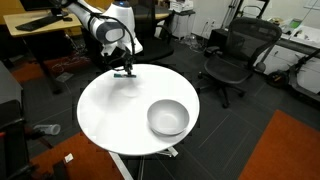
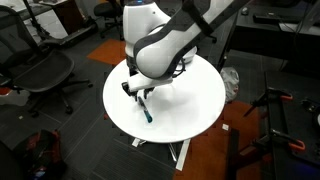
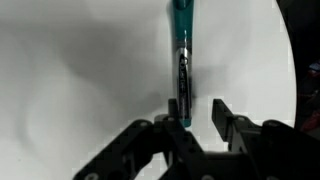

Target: Move the marker to the left

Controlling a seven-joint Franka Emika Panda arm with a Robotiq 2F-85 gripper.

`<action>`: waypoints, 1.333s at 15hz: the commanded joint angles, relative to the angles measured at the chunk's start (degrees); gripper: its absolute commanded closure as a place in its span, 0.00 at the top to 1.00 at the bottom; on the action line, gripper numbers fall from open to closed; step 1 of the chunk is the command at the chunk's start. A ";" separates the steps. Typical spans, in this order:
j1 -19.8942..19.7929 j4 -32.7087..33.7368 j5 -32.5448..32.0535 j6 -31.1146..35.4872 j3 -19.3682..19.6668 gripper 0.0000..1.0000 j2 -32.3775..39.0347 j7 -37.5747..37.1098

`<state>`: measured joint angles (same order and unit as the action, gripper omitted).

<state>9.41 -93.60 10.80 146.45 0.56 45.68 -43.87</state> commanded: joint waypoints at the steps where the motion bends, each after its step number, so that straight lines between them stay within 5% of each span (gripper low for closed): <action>1: -0.12 -0.86 0.81 2.32 -0.24 0.73 -0.98 1.69; 5: -0.47 -5.47 1.01 5.22 -0.91 0.99 -4.88 4.28; 20: -2.42 -23.42 2.55 0.52 -1.46 1.00 -26.11 13.90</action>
<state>8.21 -112.68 11.37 148.52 0.15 24.24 -32.59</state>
